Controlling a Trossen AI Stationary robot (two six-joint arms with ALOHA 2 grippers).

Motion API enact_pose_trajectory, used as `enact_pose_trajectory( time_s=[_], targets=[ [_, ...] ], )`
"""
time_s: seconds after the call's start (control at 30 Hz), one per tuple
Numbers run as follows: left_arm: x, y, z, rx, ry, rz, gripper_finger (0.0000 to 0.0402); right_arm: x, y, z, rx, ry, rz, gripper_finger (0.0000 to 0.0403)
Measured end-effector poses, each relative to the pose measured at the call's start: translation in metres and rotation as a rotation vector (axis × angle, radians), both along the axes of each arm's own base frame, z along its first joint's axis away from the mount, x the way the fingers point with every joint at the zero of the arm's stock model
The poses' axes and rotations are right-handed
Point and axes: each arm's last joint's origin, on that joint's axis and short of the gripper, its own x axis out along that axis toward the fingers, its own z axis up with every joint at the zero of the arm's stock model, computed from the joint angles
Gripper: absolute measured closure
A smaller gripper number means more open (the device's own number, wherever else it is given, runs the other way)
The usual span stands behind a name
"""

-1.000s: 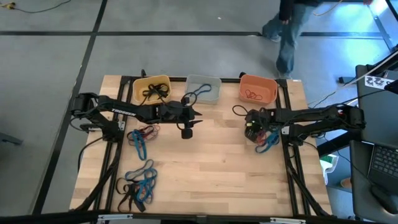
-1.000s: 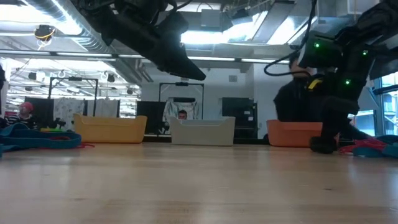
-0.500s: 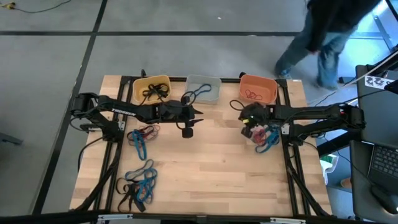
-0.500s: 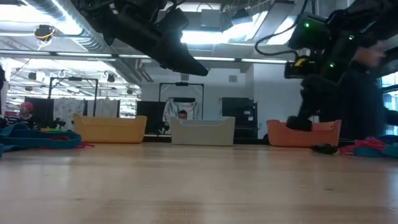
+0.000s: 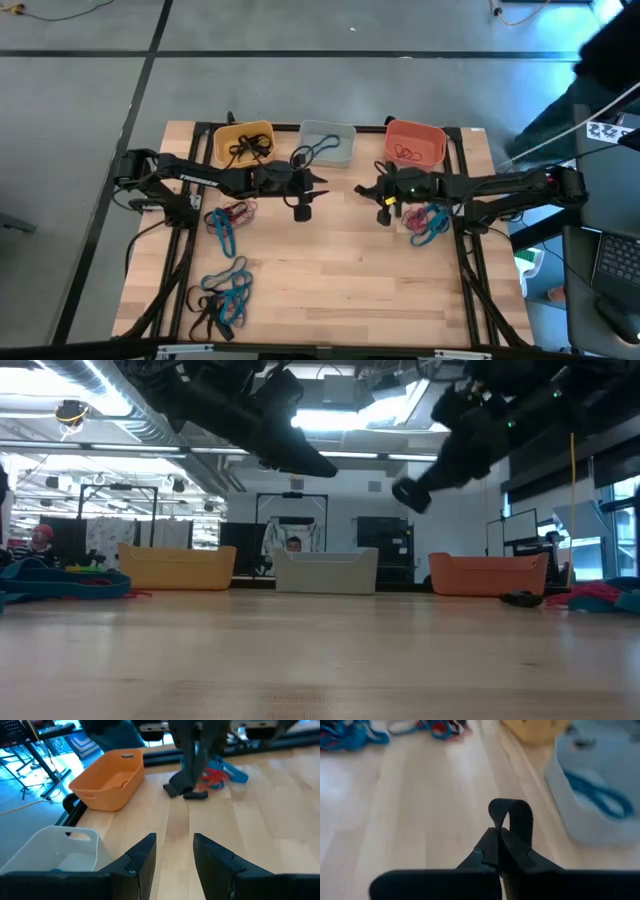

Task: Sort rubber bands into baskets
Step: Put the black rubber band into the yellow bin

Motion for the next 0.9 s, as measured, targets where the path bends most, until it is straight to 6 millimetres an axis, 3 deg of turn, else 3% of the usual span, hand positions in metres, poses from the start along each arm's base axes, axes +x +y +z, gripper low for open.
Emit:
enact_pose_trajectory(
  time_s=[0.17,0.4,0.7,0.9],
  targets=[
    [0.002,-0.001,0.004,-0.059,-0.062,-0.019,0.0274,0.007,0.009,0.004,-0.044,-0.071,0.057,0.0399],
    [0.003,-0.003,0.007,-0.138,-0.108,-0.060,0.0274,0.026,0.018,-0.006,-0.124,-0.115,0.098,0.0398],
    [0.004,-0.004,0.009,-0.198,-0.139,-0.041,0.0274,0.040,0.016,-0.012,-0.184,-0.181,0.077,0.0398],
    [0.016,-0.006,-0.002,-0.198,-0.148,-0.053,0.0274,0.042,0.016,-0.012,-0.201,-0.203,0.081,0.0398]
  ],
)
